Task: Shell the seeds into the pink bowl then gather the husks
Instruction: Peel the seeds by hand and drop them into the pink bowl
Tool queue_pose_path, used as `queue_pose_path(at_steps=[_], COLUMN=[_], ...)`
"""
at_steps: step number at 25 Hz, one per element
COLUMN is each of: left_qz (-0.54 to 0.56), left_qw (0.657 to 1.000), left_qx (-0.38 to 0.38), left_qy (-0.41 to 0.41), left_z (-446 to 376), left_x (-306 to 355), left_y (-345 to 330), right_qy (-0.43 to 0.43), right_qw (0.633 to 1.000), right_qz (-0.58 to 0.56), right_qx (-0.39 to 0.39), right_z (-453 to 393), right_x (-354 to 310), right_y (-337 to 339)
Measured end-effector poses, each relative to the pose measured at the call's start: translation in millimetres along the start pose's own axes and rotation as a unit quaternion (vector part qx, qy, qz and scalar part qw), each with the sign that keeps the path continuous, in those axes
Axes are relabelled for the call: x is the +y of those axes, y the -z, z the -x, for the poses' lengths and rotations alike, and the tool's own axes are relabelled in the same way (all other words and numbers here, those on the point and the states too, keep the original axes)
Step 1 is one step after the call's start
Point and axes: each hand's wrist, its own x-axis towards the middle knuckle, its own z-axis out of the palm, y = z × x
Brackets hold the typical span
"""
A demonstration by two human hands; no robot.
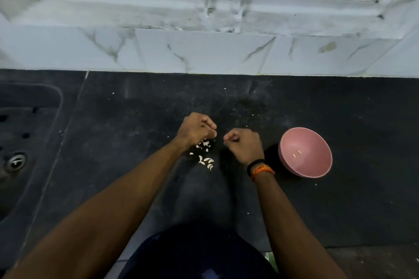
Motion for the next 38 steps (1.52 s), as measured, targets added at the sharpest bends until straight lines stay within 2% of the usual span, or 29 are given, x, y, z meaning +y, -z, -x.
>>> queue_pose_path(at_steps=[5, 9, 14, 22, 24, 27, 31, 38], left_qz=[-0.019, -0.07, -0.059, 0.029, 0.048, 0.1, 0.183, 0.274], left_qw=[0.997, 0.996, 0.997, 0.996, 0.995, 0.991, 0.98, 0.96], left_qx=[0.065, 0.043, 0.045, 0.077, 0.079, 0.075, 0.044, 0.015], left_qy=[0.035, 0.023, 0.005, 0.014, 0.022, 0.041, 0.06, 0.061], left_z=[20, 22, 23, 31, 33, 33, 32, 43], left_x=[-33, -49, -54, -66, -67, -66, -62, -54], left_y=[18, 15, 13, 10, 6, 1, -2, 1], right_qy=[0.042, 0.046, 0.044, 0.045, 0.044, 0.008, -0.002, 0.03], right_qw=[0.994, 0.99, 0.987, 0.985, 0.99, 0.998, 0.99, 0.985], right_qz=[0.055, 0.067, 0.079, 0.117, 0.086, -0.024, -0.14, -0.171], right_qx=[-0.088, -0.12, -0.129, -0.119, -0.108, -0.049, -0.012, 0.003], right_z=[-1, 2, 4, 6, 5, 0, -6, -3], right_x=[-19, -20, -25, -30, -31, -30, -28, -24], right_y=[-29, -40, -56, -73, -72, -68, -64, -62])
